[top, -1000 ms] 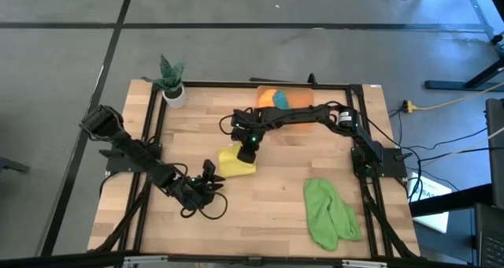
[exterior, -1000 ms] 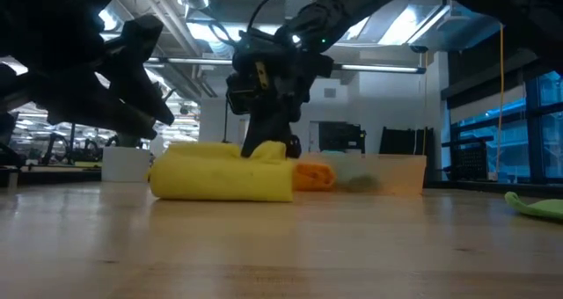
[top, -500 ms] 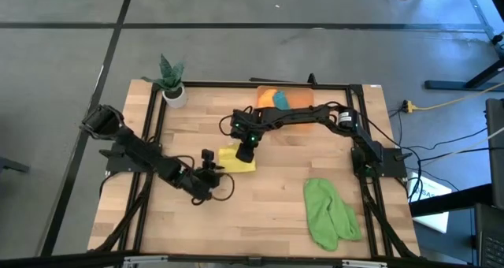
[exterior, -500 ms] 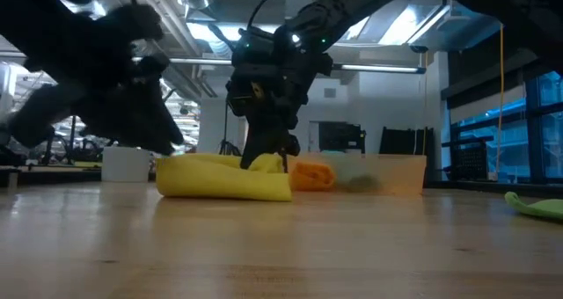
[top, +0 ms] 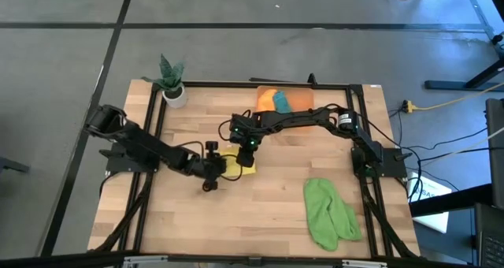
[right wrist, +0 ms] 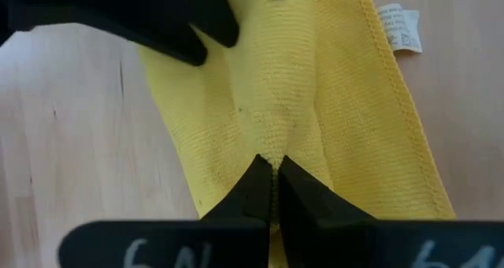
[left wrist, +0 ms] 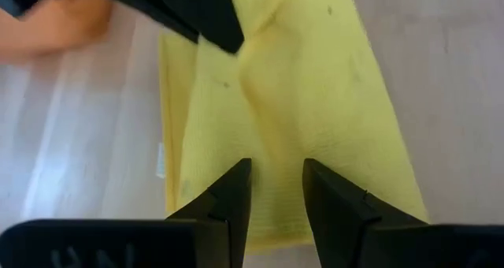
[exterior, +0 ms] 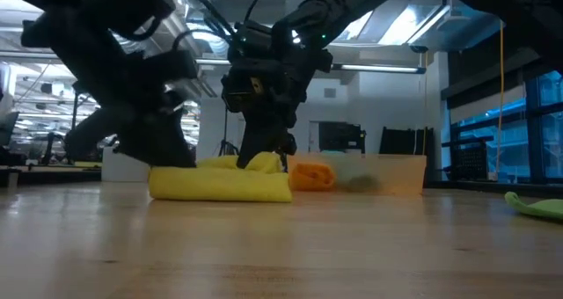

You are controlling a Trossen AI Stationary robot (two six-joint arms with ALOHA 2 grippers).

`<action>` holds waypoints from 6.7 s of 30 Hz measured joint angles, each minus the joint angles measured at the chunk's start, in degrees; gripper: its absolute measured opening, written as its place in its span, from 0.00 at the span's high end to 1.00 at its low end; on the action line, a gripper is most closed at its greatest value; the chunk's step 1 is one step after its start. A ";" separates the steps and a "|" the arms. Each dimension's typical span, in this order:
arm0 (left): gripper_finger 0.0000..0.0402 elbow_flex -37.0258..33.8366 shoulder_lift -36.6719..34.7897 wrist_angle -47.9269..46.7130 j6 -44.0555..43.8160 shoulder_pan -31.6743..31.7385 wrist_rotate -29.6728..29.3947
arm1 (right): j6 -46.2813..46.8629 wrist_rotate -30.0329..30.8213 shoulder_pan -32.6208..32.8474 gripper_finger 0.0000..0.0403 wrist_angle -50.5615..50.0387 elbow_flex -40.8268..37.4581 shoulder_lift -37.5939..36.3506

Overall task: Roll microfiber towels into tight, uniform cylinder then place into a basket
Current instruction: Roll the yellow microfiber towel

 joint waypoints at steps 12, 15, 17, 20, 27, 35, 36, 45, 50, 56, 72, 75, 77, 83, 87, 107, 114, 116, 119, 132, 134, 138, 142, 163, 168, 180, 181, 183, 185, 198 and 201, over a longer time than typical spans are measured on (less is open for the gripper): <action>0.73 0.00 1.87 -0.06 0.16 0.68 0.55 | -0.25 -0.02 0.00 0.83 0.77 0.01 0.00; 0.74 0.00 1.87 -0.09 0.14 0.70 0.89 | -0.16 -0.04 0.00 0.78 1.54 0.02 0.00; 0.74 0.00 1.87 -0.09 0.13 0.90 1.83 | -0.13 -0.04 0.00 0.74 1.55 0.02 0.00; 0.74 0.00 1.87 -0.09 0.13 0.90 1.93 | -0.13 -0.04 -0.17 0.68 1.71 0.02 0.00; 0.73 0.00 1.87 -0.11 0.00 0.90 2.02 | 0.69 -4.47 -3.16 0.62 0.49 0.07 -1.95; 0.73 0.00 1.87 -0.67 0.04 1.33 1.95 | -10.59 1.99 1.15 0.62 -1.67 0.13 -7.19; 0.73 0.00 1.87 -0.84 0.07 1.46 1.91 | -12.85 2.99 2.51 0.62 -1.99 0.13 -7.21; 0.73 -0.02 1.87 -1.96 -0.02 2.54 1.85 | -23.31 23.05 13.12 0.62 -1.49 -2.96 -6.73; 0.73 -0.02 1.87 -2.03 0.00 2.54 2.03 | -24.42 26.80 14.93 0.62 4.04 -7.65 -6.73; 0.73 -0.02 1.87 -2.01 -0.02 2.54 2.96 | -28.99 27.15 14.88 0.62 10.83 -14.09 -6.73; 0.73 -0.02 1.87 -1.99 0.01 2.54 3.24 | -28.93 30.69 15.06 0.67 20.99 -21.92 -7.10; 0.73 -0.02 1.87 -1.99 0.14 2.54 3.27 | -27.66 30.84 15.07 0.76 21.19 -21.99 -7.05; 0.73 -0.02 1.87 -1.97 0.16 2.54 3.33 | -27.05 31.06 15.08 0.85 21.24 -22.01 -6.97; 0.73 -0.02 1.87 -1.97 1.64 2.54 3.34 | -24.06 29.82 14.70 0.97 20.59 -21.06 -6.80; 0.73 -0.04 0.46 -3.66 3.15 2.28 3.48 | -22.77 28.19 14.25 0.98 16.77 -18.34 -6.49; 0.73 -0.04 -16.53 -16.43 1.66 -3.42 2.70 | -11.05 0.05 6.37 1.00 10.51 -9.70 -6.56; 0.73 -0.04 -16.53 -16.35 3.17 -5.56 2.70 | -7.02 -4.71 3.15 1.00 10.41 -9.49 -6.58; 0.73 -0.04 -16.53 -16.29 3.19 -5.89 2.78 | -5.56 -4.86 2.25 1.00 10.41 -9.51 -6.58; 0.73 -0.04 -16.53 -16.08 3.19 -5.91 2.79 | -3.06 -6.12 0.70 1.00 10.43 -9.50 -6.65; 0.73 -0.04 -16.53 -15.84 3.78 -5.89 1.19 | 4.46 -12.08 -4.92 1.00 10.95 -9.49 -6.69; 0.73 -0.04 -16.01 -14.76 3.78 -5.40 -1.59 | 4.48 -13.46 -5.30 1.00 11.08 -9.49 -6.70; 0.73 -0.33 -12.40 -10.30 6.67 -2.47 -1.92 | 4.49 -13.82 -5.17 0.99 10.94 -9.49 -6.71; 0.73 -0.33 -8.16 -4.73 11.81 1.28 -2.24 | 4.69 -15.45 -5.25 0.99 10.91 -9.49 -6.71; 0.73 -0.37 -5.18 9.23 28.67 13.64 10.39 | 5.75 -13.66 -5.24 0.99 7.50 -9.49 -6.73; 0.73 -0.37 -5.15 9.22 30.35 14.71 10.60 | 6.90 -13.64 -6.17 0.99 7.36 -9.89 -6.73; 0.73 -0.31 -0.16 14.77 35.85 19.79 12.16 | 8.77 -1.39 -6.34 0.99 7.21 -9.92 -6.75; 0.73 -0.31 -0.16 14.75 36.07 20.09 11.72 | 8.84 -0.01 -6.34 0.99 7.09 -9.94 -6.75; 0.73 -0.31 -0.16 14.98 36.22 20.62 11.57 | 8.89 2.13 -6.50 0.98 6.73 -9.94 -6.75; 0.73 -0.31 -0.16 15.00 36.22 21.14 11.43 | 9.11 4.56 -6.71 0.98 6.47 -9.94 -6.75; 0.73 -0.31 -0.18 14.98 35.78 25.87 7.20 | 7.49 6.57 -6.58 0.98 -0.54 -9.99 -6.78; 0.73 -0.31 -0.54 15.09 34.65 27.24 7.12 | 7.36 6.69 -4.69 0.98 -2.33 -9.99 -6.78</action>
